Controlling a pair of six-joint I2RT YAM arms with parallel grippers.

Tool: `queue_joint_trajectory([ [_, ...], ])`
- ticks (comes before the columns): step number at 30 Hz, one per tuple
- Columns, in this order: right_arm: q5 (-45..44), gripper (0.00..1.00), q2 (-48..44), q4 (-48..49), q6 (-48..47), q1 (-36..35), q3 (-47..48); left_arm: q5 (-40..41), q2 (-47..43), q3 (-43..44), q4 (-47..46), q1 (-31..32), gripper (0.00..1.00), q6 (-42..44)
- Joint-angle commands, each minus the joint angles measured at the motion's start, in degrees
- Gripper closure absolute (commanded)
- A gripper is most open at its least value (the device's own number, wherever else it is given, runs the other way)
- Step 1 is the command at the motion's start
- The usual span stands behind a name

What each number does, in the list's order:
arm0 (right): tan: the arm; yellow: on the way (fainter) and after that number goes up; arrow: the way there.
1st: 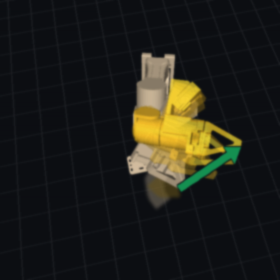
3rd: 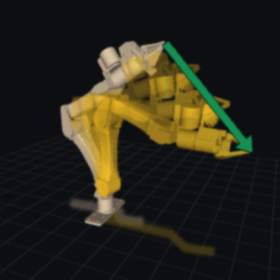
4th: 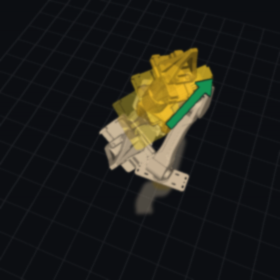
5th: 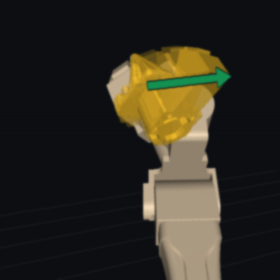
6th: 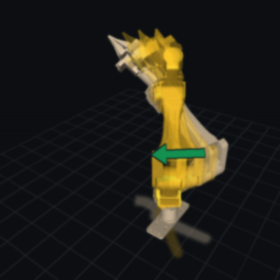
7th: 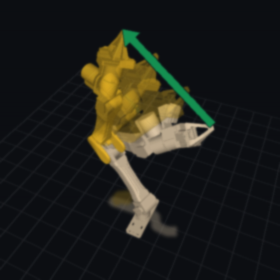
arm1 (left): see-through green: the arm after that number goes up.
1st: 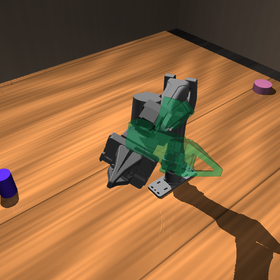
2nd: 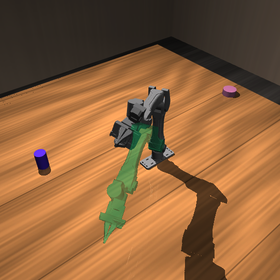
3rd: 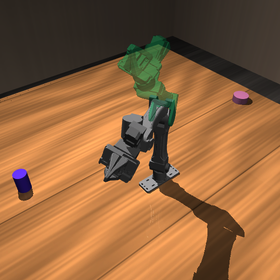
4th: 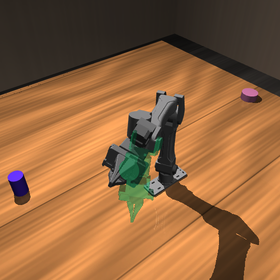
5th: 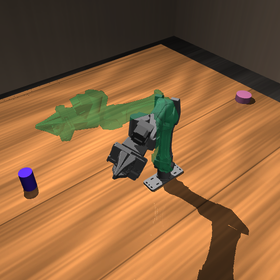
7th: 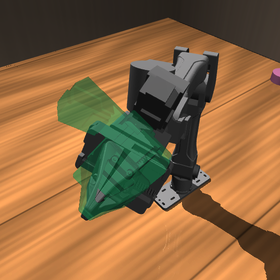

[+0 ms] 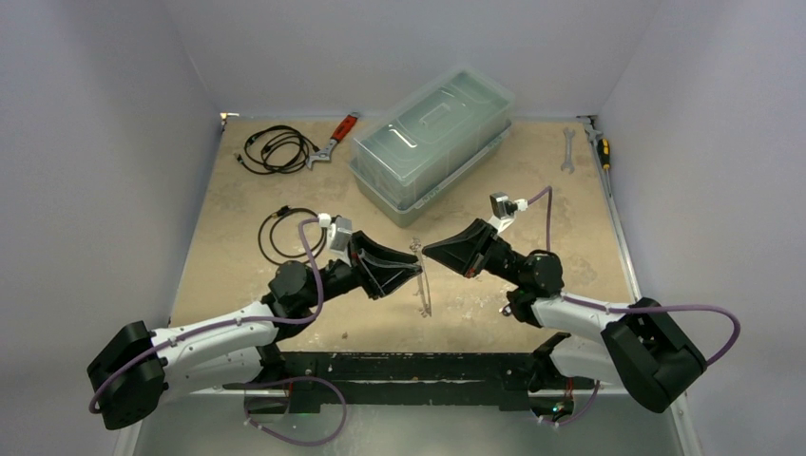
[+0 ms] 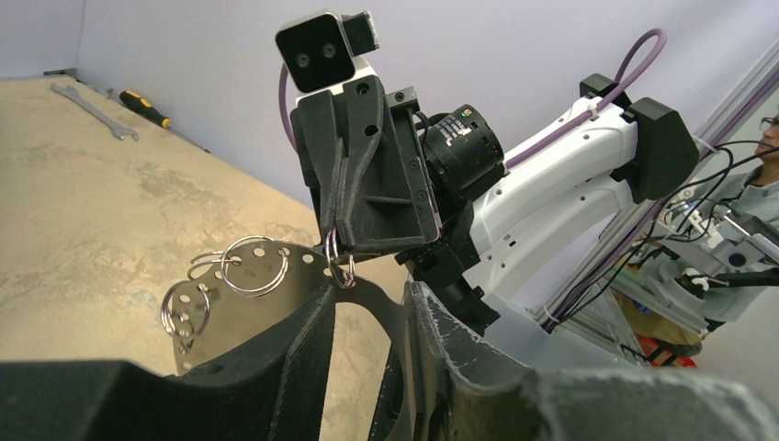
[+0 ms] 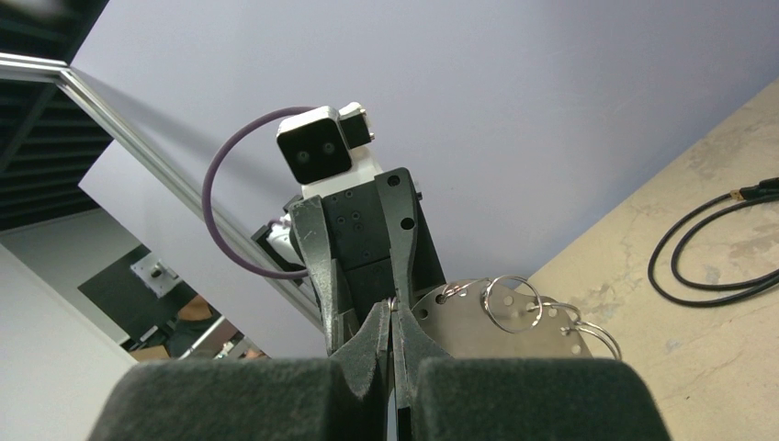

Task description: Put the keys on the keyring

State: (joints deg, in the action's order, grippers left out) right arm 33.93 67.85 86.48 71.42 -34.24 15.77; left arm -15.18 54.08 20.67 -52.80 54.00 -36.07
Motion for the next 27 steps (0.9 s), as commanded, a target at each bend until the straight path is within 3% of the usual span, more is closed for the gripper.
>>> queue_joint_trajectory([
  [1,-1.2,1.00,-1.2,18.8,0.4,-0.5,2.2,1.2,0.3,0.5,-4.0,0.8,0.71,-0.1],
  [27,-0.4,1.00,-1.8,18.8,-0.2,-1.8,1.2,2.6,2.4,2.2,-6.7,1.5,0.79,0.1],
])
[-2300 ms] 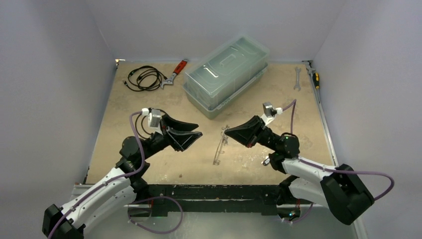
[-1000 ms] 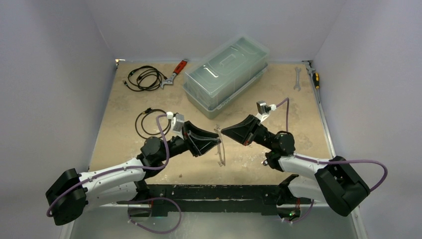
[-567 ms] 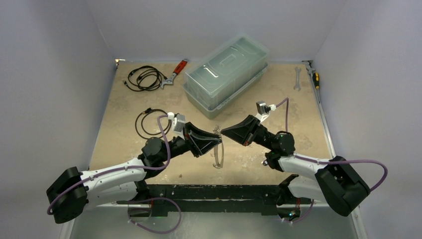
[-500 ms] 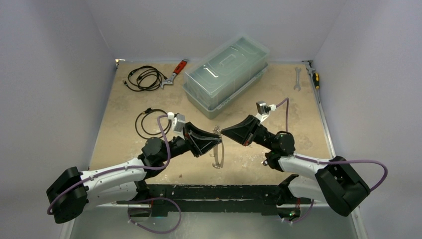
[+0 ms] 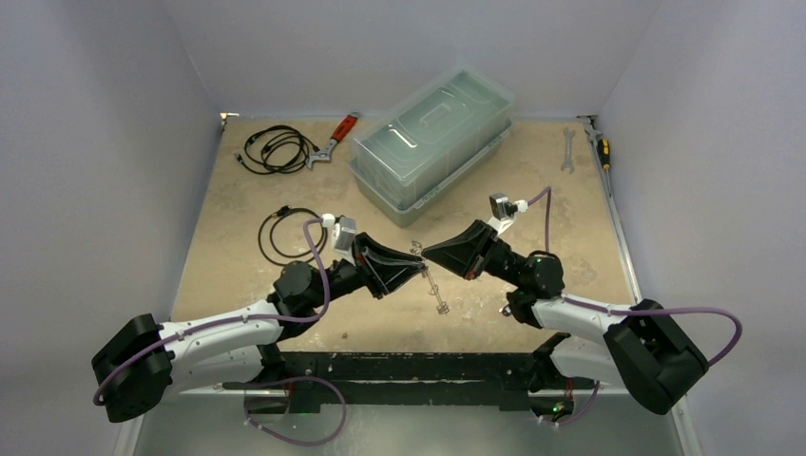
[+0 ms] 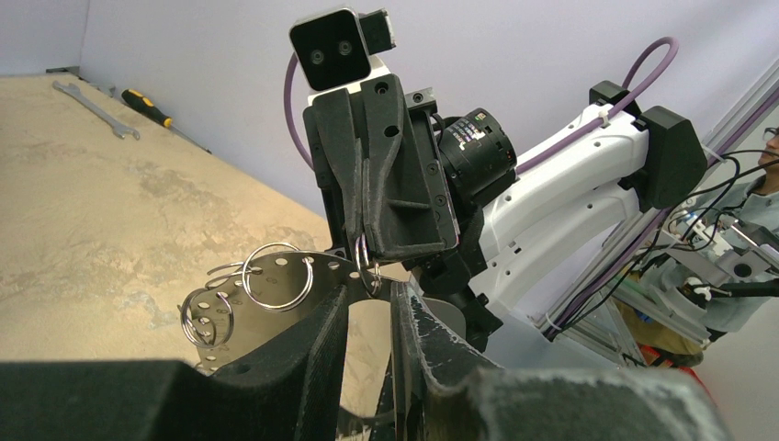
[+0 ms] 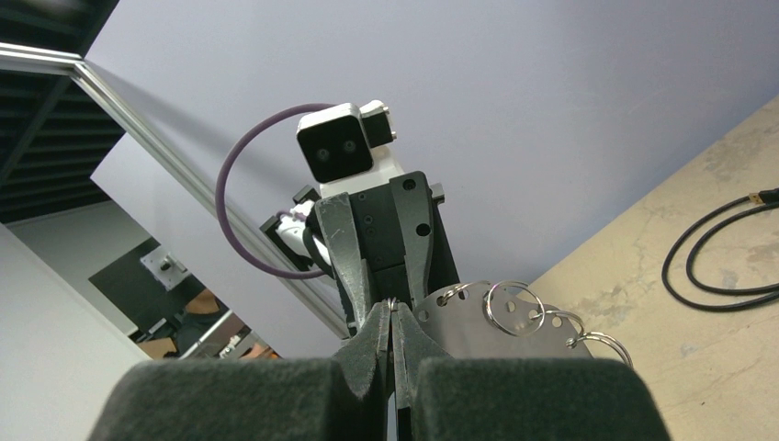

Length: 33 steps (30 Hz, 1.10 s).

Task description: Put the keys on the keyring

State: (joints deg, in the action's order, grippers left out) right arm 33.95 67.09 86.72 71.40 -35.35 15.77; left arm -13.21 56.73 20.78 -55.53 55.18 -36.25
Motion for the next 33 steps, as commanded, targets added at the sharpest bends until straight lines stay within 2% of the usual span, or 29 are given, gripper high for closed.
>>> queue_joint_trajectory([
  [1,-0.3,1.00,-1.0,18.6,-0.3,-0.7,1.1,0.7,-0.4,2.2,-3.9,0.3,0.79,0.3],
  [10,0.0,1.00,-0.6,18.6,-0.9,-1.6,0.9,0.8,-0.6,2.5,-3.2,0.3,0.84,0.5],
  [16,0.3,1.00,-0.6,18.6,-1.1,-2.2,0.9,1.4,-0.6,3.4,-1.5,0.3,0.96,0.4],
  [29,1.1,1.00,-0.7,18.6,-1.6,-2.9,0.2,2.4,-1.3,4.1,0.4,0.3,0.95,0.2],
  [33,1.3,1.00,-0.7,18.6,-1.7,-3.0,-0.1,2.3,-1.6,4.0,0.5,0.3,1.00,0.4],
])
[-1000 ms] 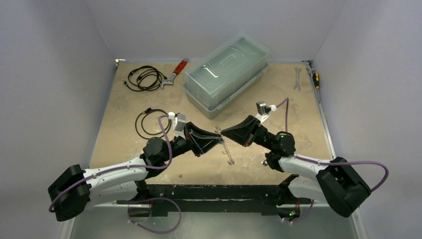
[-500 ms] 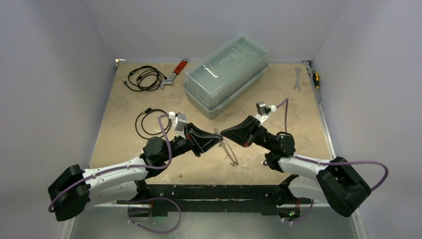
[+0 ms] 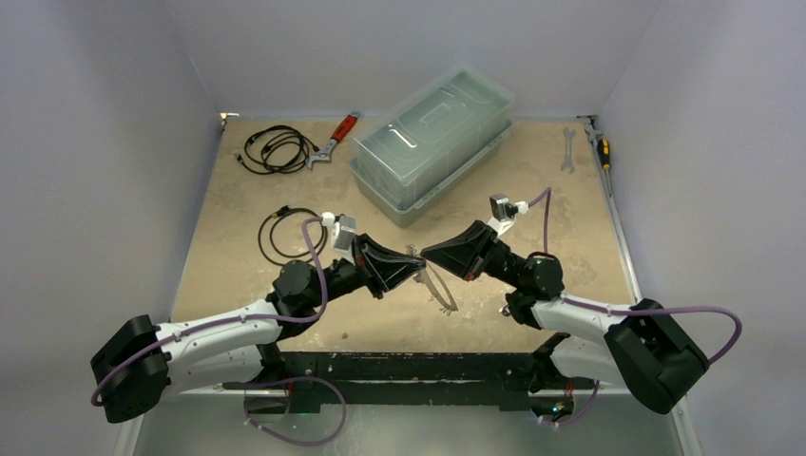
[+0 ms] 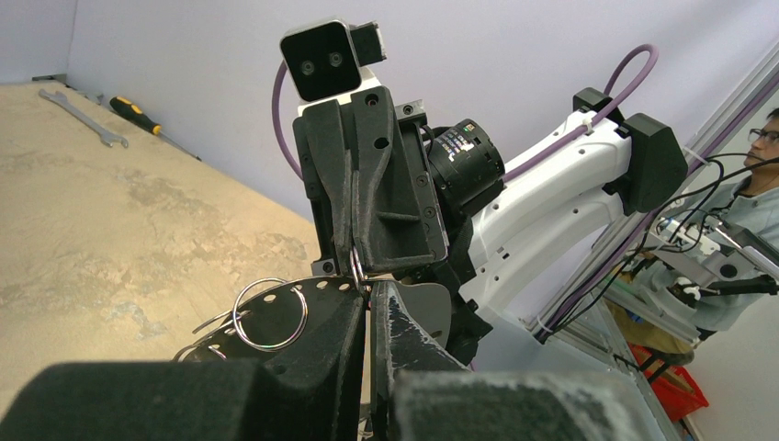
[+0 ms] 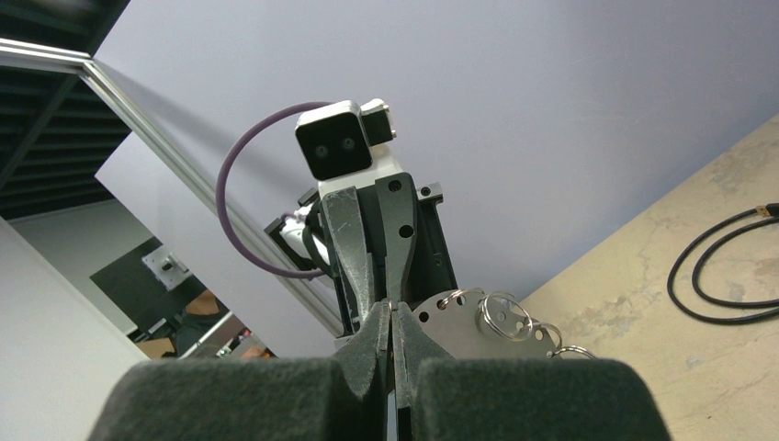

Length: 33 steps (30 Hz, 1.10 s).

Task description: Put the keys on the keyring

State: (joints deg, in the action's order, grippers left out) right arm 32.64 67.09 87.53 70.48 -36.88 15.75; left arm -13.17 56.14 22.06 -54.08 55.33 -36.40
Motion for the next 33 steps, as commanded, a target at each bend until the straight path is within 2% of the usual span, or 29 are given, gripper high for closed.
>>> queue_joint_trajectory([
  [1,2.7,1.00,-0.8,17.8,-0.8,-1.5,-0.2,2.3,-1.3,2.6,-0.9,0.1,1.00,0.7],
  [5,2.7,1.00,-1.2,17.1,-0.3,-1.4,-0.6,2.9,-3.4,4.6,6.8,0.1,1.00,1.5],
  [7,2.5,0.93,-1.4,16.6,-0.3,-1.5,-0.8,3.1,-4.2,6.3,11.6,0.1,1.00,2.7],
  [11,2.4,0.74,-1.3,15.9,-0.3,-1.5,-0.9,3.3,-6.4,6.5,14.1,0.1,1.00,3.4],
  [14,2.4,0.71,-1.4,15.1,-0.5,-1.4,-0.8,3.1,-7.3,7.3,16.8,0.1,1.00,4.0],
  [16,2.5,0.74,-1.4,14.5,-0.6,-1.5,-0.7,2.4,-7.4,7.7,17.6,0.2,1.00,4.0],
  [19,2.5,0.84,-1.6,13.5,-0.9,-1.4,-0.5,1.9,-7.5,7.7,18.0,0.1,1.00,3.9],
  [23,2.6,0.88,-1.8,12.2,-1.6,-1.4,-0.5,1.4,-7.6,8.2,18.6,0.1,1.00,4.0],
  [27,2.8,0.99,-2.0,10.9,-2.3,-1.4,-0.3,0.9,-7.7,9.0,19.9,0.1,1.00,4.4],
  [33,3.5,1.00,-4.2,5.9,-5.6,-1.4,0.2,1.3,-9.1,11.3,25.8,0.1,1.00,6.0],
])
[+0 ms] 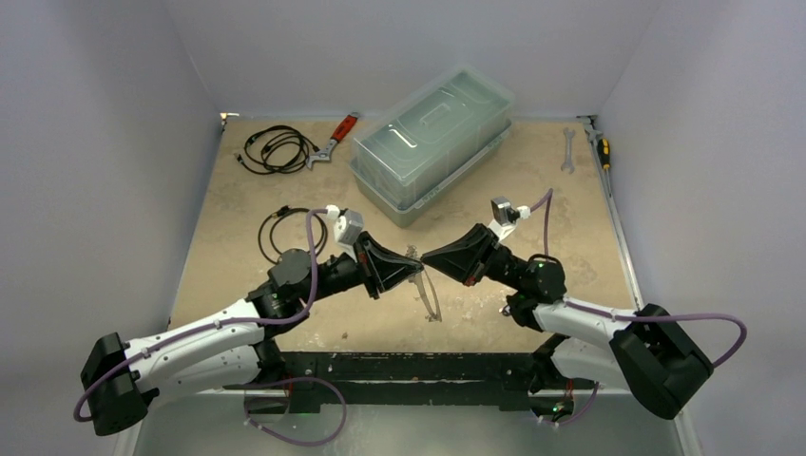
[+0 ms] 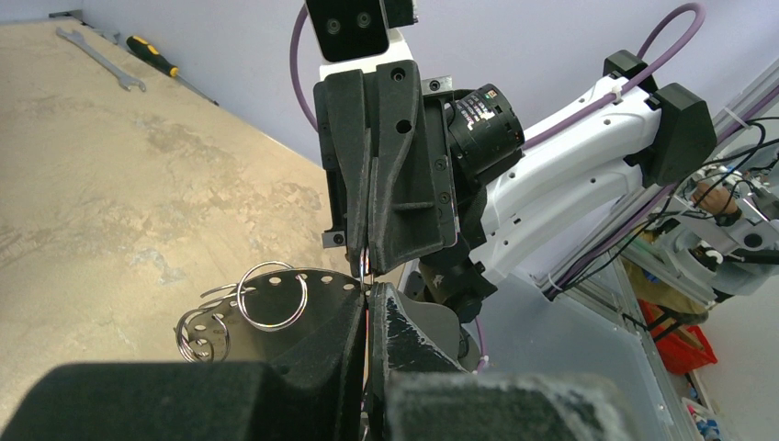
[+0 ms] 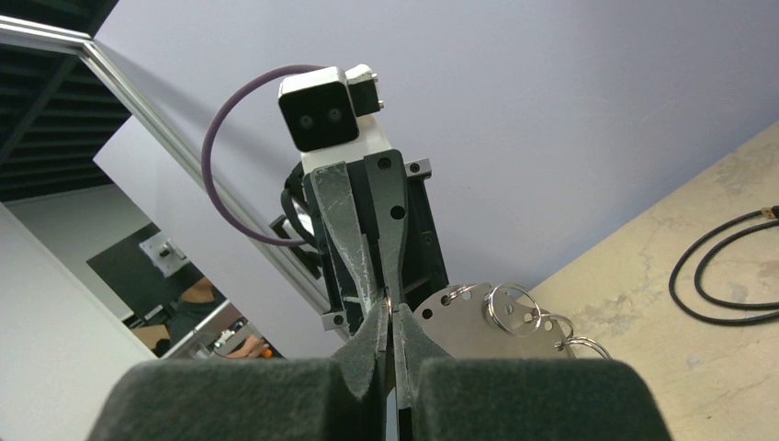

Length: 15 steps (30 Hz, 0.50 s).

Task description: Put the keys on the keyring

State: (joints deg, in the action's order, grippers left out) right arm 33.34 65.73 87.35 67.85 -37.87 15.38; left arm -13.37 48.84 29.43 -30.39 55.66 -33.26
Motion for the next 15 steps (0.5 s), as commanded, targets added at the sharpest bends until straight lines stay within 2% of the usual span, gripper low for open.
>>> queue_joint_trajectory([
  [1,2.8,1.00,-3.4,5.5,-3.7,-0.5,0.7,1.5,-2.0,4.1,2.6,-0.2,1.00,3.0],
  [3,2.1,1.00,-4.5,6.0,-4.0,-0.4,0.5,1.1,-2.6,4.0,2.3,-0.2,0.99,3.8],
  [7,0.6,1.00,-5.4,9.1,-2.8,-0.5,0.7,0.0,-3.6,1.6,-2.8,-0.2,0.69,2.6],
  [9,-0.1,1.00,-5.2,11.0,-1.8,-0.5,0.9,0.2,-3.9,0.2,-5.7,-0.2,0.63,1.7],
  [15,-1.3,1.00,-2.5,17.2,1.9,-0.5,1.1,1.5,-4.4,-3.1,-13.5,-0.2,0.66,-0.2],
])
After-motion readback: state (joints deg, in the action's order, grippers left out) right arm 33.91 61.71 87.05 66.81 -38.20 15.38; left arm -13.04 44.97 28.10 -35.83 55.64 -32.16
